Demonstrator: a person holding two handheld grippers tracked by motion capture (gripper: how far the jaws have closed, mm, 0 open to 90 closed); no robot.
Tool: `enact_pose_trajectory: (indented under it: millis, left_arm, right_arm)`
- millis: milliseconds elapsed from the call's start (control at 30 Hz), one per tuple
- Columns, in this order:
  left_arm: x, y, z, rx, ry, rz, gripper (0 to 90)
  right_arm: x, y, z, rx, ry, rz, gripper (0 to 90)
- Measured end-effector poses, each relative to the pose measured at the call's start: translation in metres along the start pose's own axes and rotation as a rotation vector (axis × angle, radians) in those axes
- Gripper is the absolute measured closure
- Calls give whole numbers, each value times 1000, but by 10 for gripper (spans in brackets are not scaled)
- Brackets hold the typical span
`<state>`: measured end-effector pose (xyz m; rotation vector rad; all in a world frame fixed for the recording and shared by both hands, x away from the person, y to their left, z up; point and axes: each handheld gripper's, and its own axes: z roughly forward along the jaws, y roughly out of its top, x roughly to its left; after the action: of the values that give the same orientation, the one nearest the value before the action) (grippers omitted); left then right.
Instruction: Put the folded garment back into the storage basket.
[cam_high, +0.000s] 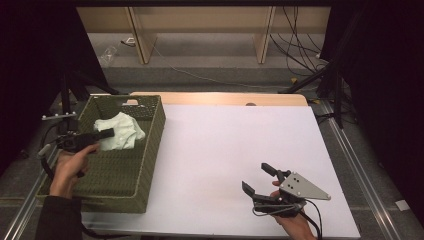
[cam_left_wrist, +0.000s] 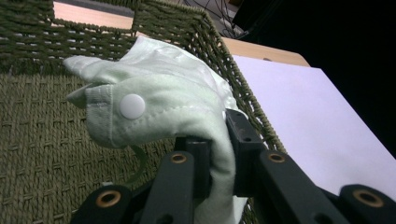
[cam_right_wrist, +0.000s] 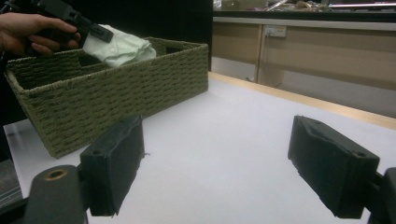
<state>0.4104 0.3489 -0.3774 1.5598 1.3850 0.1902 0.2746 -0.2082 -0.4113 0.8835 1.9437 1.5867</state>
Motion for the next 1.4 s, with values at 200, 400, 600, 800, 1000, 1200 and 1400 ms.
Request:
enact_pose_trajectory:
  millis: [200,400,600,800,1000,1200,1400]
  left_arm:
    - [3,-3,10,51,20,8,800]
    - [7,-7,17,80,43,14,799]
    - [10,-9,21,111,60,13,799]
    - [12,-12,27,151,80,20,796]
    - [14,-15,31,185,99,25,793]
    - [14,-17,34,210,100,21,792]
    - [15,-18,37,237,129,27,789]
  right_arm:
    - [0,0,0,0,2,-1,194]
    - [0,0,0,0,1,-2,194]
    - [0,0,0,1,1,-3,194]
    - [0,0,0,1,1,-3,196]
    - [0,0,0,0,1,-2,196]
    - [0,0,1,1,1,-3,197]
    - [0,0,1,1,1,-2,197]
